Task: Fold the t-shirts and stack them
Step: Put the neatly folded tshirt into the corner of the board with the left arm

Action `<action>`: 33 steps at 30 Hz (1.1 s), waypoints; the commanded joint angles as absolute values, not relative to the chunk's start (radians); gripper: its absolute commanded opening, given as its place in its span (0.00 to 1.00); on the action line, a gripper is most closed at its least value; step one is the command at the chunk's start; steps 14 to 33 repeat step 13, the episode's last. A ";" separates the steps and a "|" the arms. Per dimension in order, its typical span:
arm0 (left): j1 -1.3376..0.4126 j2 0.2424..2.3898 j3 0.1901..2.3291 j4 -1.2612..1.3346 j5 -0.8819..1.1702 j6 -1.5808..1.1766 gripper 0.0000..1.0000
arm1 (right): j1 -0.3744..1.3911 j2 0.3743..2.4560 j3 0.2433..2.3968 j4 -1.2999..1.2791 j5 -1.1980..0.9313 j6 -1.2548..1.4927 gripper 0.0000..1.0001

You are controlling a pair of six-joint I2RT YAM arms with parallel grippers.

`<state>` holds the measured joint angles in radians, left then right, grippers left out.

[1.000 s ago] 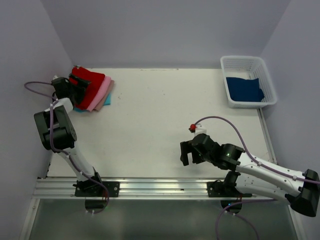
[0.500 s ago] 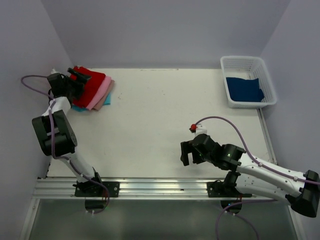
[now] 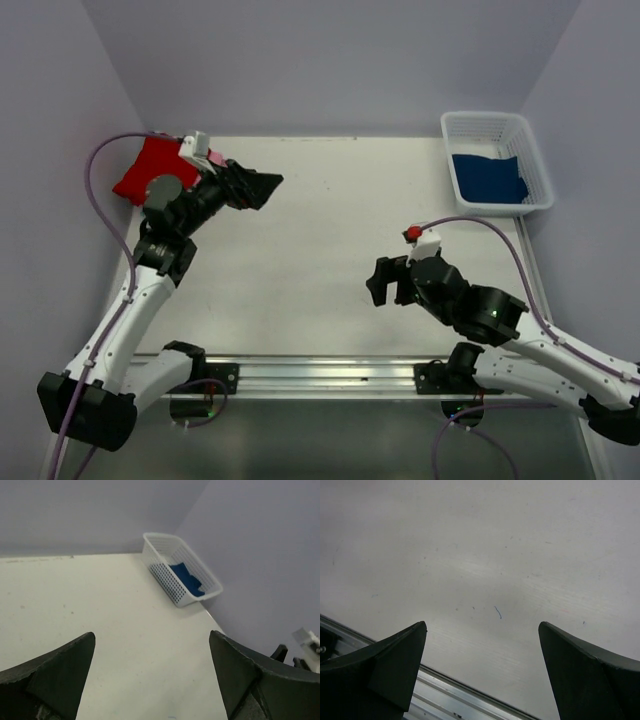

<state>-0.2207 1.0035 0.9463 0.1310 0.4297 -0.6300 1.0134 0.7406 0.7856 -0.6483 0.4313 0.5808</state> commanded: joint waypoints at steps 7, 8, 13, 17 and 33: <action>-0.399 0.971 0.832 0.020 0.429 -0.482 1.00 | 1.012 0.722 0.836 -0.647 0.549 0.532 0.99; -0.408 0.968 0.822 0.028 0.431 -0.479 1.00 | 1.012 0.724 0.842 -0.650 0.552 0.532 0.99; -0.416 0.954 0.787 0.055 0.442 -0.469 1.00 | 1.012 0.736 0.870 -0.661 0.575 0.512 0.99; -0.416 0.954 0.787 0.055 0.442 -0.469 1.00 | 1.012 0.736 0.870 -0.661 0.575 0.512 0.99; -0.416 0.954 0.787 0.055 0.442 -0.469 1.00 | 1.012 0.736 0.870 -0.661 0.575 0.512 0.99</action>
